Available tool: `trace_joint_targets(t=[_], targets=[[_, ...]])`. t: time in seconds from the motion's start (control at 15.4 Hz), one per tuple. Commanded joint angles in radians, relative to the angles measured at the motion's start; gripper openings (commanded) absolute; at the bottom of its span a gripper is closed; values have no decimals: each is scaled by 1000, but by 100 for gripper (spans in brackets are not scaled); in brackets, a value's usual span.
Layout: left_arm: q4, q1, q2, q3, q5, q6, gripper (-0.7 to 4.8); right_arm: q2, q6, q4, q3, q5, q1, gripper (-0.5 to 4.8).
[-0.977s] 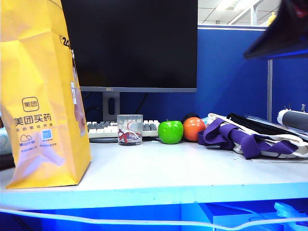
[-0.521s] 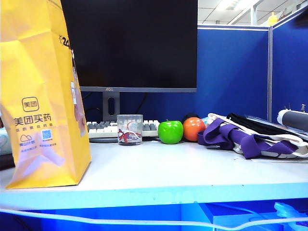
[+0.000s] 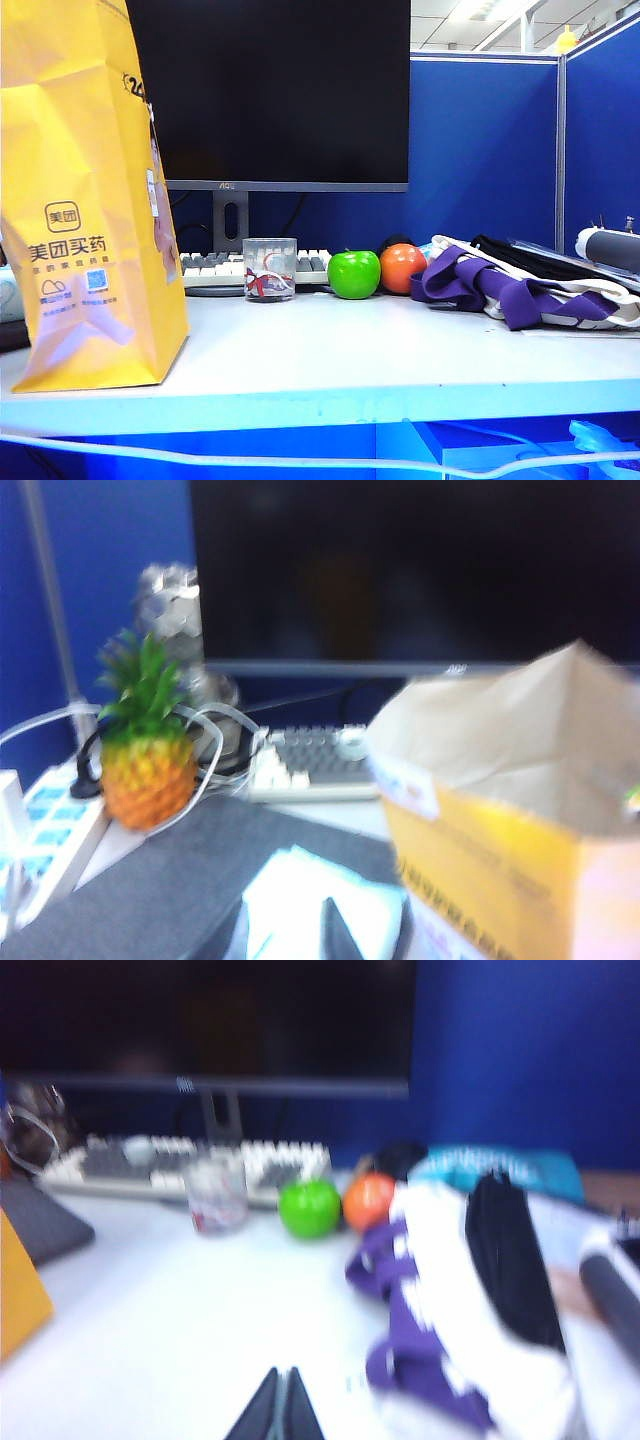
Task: Pick up the Rubik's Cube and throw it into the yellow paper bag.
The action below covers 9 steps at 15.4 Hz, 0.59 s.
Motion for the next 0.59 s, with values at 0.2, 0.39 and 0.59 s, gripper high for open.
trace_joint_targets(t=[0.2, 0.39, 0.59], targets=[[112, 5, -1, -52, -2, -2, 107, -37, 3, -30, -103, -3, 4, 1], [249, 5, -1, -127, -2, -2, 107, -37, 3, -31, -163, -3, 4, 1], [312, 3, -1, -209, -1, -3, 107, -37, 3, -47, -200, -3, 5, 1]])
